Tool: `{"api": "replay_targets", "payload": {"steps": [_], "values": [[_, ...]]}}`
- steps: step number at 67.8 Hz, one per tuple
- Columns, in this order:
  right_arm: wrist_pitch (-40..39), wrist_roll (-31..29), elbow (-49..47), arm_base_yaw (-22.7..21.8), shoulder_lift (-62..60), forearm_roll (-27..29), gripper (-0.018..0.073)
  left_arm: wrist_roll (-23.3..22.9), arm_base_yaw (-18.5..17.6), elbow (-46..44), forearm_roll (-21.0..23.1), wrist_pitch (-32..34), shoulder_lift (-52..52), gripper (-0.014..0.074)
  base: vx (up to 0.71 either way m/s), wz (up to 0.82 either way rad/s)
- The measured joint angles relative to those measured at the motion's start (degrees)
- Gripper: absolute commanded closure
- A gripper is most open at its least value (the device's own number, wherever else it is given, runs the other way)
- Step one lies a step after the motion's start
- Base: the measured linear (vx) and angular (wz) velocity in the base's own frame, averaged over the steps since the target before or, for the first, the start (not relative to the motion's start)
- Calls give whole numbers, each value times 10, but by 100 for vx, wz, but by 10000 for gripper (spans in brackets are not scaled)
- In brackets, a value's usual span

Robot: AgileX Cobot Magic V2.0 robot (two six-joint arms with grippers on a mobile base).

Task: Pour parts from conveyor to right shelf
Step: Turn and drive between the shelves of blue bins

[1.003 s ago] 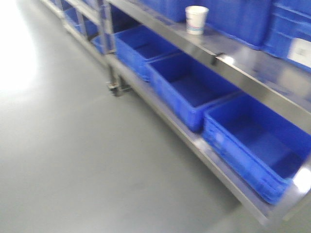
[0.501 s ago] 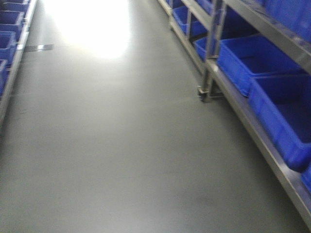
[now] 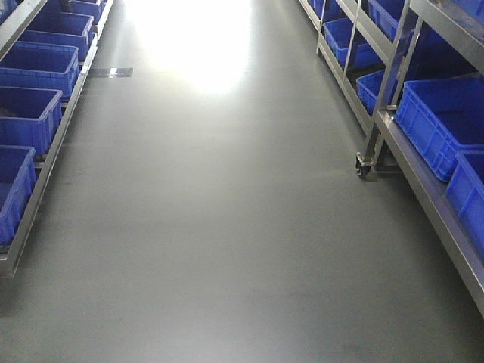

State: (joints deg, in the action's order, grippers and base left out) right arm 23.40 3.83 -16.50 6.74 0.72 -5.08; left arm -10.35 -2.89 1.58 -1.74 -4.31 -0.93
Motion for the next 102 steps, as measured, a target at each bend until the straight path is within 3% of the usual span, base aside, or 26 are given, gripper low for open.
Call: {"api": "replay_targets", "payload": {"steps": [54,102], "values": [[0,0,0,0,0,0,564,0,0,0,0,0,0,603,49,-9],[0,0,0,0,0,0,564,0,0,0,0,0,0,603,62,13]]}}
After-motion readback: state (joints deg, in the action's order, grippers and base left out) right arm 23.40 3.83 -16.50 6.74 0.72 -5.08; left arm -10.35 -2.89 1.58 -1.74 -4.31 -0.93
